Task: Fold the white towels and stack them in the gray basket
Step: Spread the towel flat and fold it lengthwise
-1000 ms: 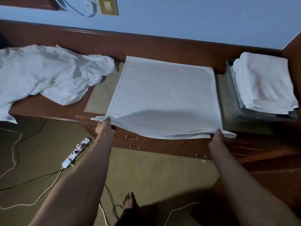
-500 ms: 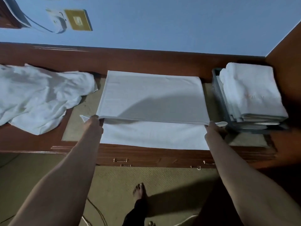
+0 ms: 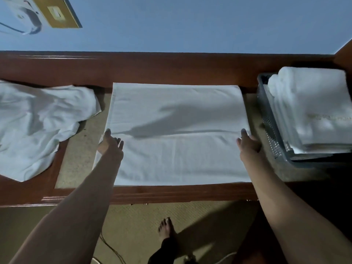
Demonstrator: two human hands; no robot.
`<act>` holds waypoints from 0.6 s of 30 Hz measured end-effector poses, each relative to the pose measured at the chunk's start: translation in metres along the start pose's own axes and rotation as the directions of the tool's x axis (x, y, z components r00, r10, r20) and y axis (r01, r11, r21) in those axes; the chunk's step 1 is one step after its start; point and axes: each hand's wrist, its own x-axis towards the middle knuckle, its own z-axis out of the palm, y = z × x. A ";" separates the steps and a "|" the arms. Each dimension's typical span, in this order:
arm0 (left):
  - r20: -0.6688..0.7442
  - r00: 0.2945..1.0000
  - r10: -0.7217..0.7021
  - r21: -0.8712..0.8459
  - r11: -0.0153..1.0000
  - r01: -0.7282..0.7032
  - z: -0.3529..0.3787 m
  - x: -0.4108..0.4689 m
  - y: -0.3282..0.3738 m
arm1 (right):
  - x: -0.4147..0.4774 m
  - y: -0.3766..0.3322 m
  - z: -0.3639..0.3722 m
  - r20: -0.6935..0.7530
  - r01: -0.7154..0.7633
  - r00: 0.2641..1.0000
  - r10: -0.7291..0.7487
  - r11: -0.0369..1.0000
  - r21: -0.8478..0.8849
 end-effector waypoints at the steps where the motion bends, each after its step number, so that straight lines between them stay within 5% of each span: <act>1: 0.007 0.998 0.062 0.057 0.996 -0.063 0.002 -0.003 -0.007 | 0.004 0.006 0.004 -0.020 0.053 0.998 -0.054 0.998 -0.044; 3: 0.075 0.972 0.222 0.269 0.934 -0.235 0.006 -0.005 -0.027 | 0.007 0.017 0.011 0.015 0.181 0.983 -0.183 0.959 -0.219; 6: 0.407 0.811 0.420 0.638 0.505 -0.582 0.007 -0.017 -0.065 | -0.015 0.034 0.013 0.165 0.429 0.902 -0.400 0.781 -0.453; 9: 0.765 0.500 0.406 0.532 0.040 -0.846 0.014 -0.028 -0.101 | -0.023 0.057 0.022 0.427 0.673 0.738 -0.523 0.517 -0.529; 11: 0.854 0.404 0.328 0.474 -0.173 -0.863 0.023 -0.024 -0.117 | -0.019 0.072 0.028 0.604 0.760 0.640 -0.475 0.279 -0.587; 15: 0.891 0.393 0.229 0.452 -0.350 -0.821 0.046 -0.011 -0.133 | 0.002 0.089 0.026 0.756 0.771 0.605 -0.250 -0.049 -0.634; 18: 0.861 0.461 0.216 0.509 -0.359 -0.782 0.064 -0.008 -0.131 | 0.021 0.090 0.009 0.754 0.750 0.623 -0.209 -0.116 -0.651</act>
